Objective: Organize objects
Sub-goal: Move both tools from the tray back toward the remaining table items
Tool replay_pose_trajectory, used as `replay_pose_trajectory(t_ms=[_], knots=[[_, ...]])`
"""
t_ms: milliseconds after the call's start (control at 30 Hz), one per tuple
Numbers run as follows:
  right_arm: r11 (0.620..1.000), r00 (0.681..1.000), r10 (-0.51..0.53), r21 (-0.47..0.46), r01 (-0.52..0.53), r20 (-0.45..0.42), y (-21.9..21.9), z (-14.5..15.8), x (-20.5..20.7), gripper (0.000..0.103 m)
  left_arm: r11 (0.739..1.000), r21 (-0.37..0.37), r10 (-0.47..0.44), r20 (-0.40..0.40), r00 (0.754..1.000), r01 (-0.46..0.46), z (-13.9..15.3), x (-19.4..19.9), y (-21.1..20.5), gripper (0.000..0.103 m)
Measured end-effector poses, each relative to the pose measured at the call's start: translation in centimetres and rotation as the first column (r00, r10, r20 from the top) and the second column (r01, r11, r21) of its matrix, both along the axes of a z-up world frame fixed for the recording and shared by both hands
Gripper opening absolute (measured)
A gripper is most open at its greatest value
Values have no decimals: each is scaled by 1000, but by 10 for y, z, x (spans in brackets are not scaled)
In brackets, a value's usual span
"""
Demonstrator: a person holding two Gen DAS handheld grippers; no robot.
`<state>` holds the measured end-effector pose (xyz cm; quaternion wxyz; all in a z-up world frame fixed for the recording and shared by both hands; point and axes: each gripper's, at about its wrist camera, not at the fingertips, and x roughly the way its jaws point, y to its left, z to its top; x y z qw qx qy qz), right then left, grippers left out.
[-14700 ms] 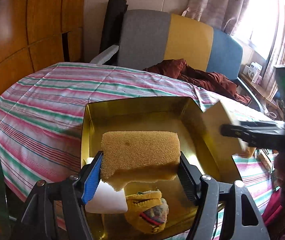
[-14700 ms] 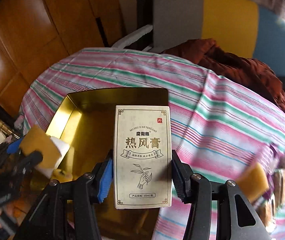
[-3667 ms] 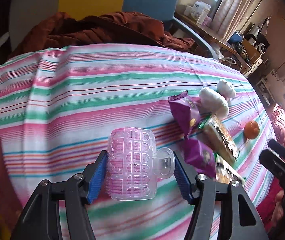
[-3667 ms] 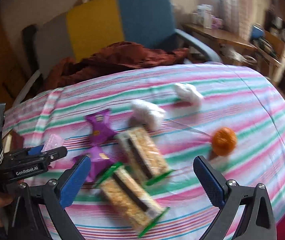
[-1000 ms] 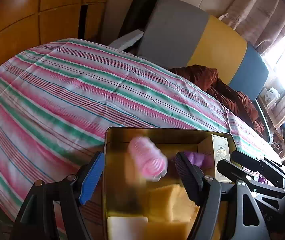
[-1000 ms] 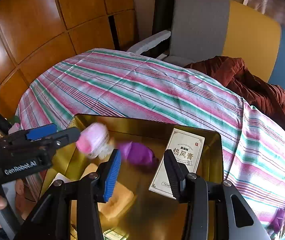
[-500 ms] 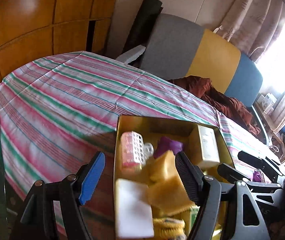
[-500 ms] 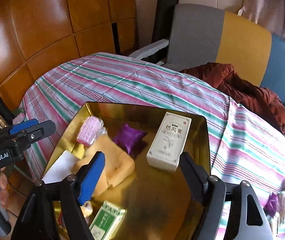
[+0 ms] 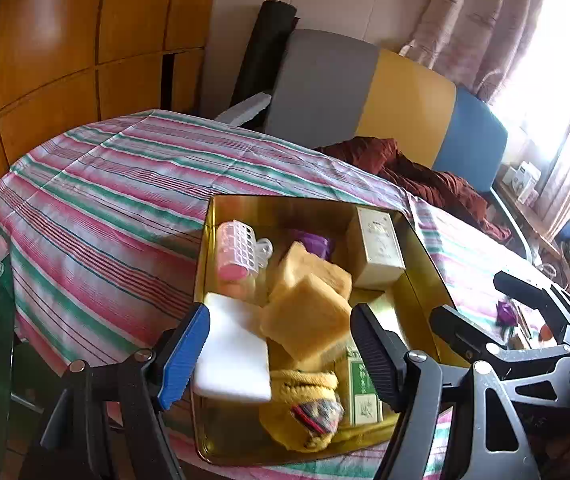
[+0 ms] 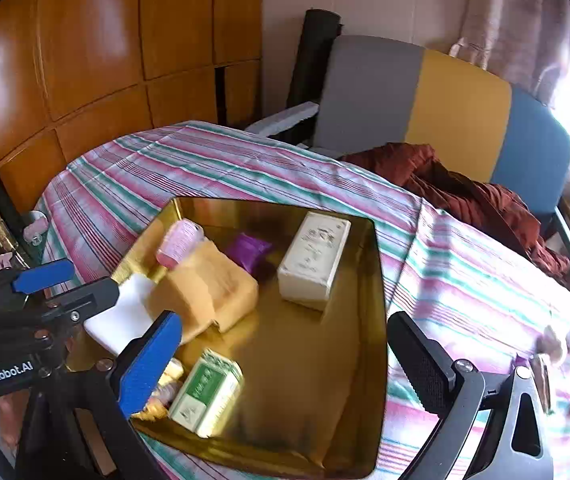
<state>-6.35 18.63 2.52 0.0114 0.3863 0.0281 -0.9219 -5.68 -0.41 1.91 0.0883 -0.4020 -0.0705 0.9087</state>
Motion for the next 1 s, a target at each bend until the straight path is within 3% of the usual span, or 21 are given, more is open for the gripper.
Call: replay_pose_trajectory(t_ms=[633,1000], knots=[[980,980,-198,-10,198,-8,84,-4,40,103,979,-125,-170,-38,985,164,2,33,66,74],[930,930,-367,35,366,-4,166,-2,67,103,950,-163,-275,-31,961,267,2,41,106,74]])
